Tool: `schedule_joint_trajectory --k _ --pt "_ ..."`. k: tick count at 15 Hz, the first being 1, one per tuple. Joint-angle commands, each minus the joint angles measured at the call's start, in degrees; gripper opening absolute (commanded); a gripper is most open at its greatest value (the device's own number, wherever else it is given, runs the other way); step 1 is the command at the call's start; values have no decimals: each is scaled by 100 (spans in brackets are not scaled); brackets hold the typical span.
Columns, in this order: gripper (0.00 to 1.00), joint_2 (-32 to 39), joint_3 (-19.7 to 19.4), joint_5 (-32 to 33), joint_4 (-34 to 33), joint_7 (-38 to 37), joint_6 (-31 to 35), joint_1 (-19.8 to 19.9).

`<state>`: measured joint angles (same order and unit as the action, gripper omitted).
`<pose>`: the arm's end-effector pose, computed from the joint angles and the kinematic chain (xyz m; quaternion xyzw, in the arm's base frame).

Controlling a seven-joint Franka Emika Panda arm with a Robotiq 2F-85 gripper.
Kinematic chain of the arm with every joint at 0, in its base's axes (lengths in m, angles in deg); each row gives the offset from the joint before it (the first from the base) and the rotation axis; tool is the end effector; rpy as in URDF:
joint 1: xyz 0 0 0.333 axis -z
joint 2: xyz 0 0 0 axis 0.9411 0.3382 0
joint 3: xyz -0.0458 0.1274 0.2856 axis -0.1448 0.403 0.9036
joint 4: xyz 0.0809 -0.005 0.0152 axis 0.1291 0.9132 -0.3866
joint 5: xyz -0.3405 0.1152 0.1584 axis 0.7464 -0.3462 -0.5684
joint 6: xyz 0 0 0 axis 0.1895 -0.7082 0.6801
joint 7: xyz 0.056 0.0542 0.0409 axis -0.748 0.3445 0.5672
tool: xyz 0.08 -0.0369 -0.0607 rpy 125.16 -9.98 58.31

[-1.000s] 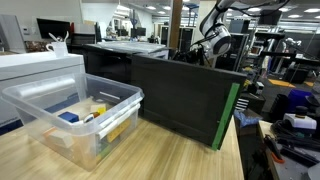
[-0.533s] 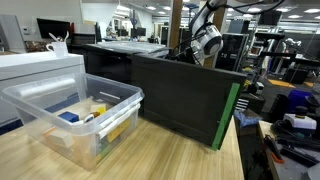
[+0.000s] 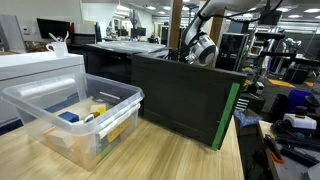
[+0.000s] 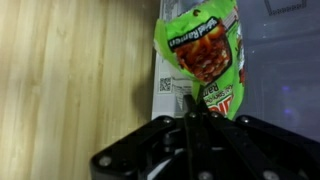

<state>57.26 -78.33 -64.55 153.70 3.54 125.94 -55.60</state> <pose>0.5477 -0.2543 0.1849 -0.7116 0.5225 -0.1337 0.4503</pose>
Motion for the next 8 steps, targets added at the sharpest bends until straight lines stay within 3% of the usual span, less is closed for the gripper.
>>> schedule_joint_trajectory --k 1,8 --pt "1 92 16 -67 -117 -611 373 -51" --pt "1 292 65 -71 -662 -1301 650 46"
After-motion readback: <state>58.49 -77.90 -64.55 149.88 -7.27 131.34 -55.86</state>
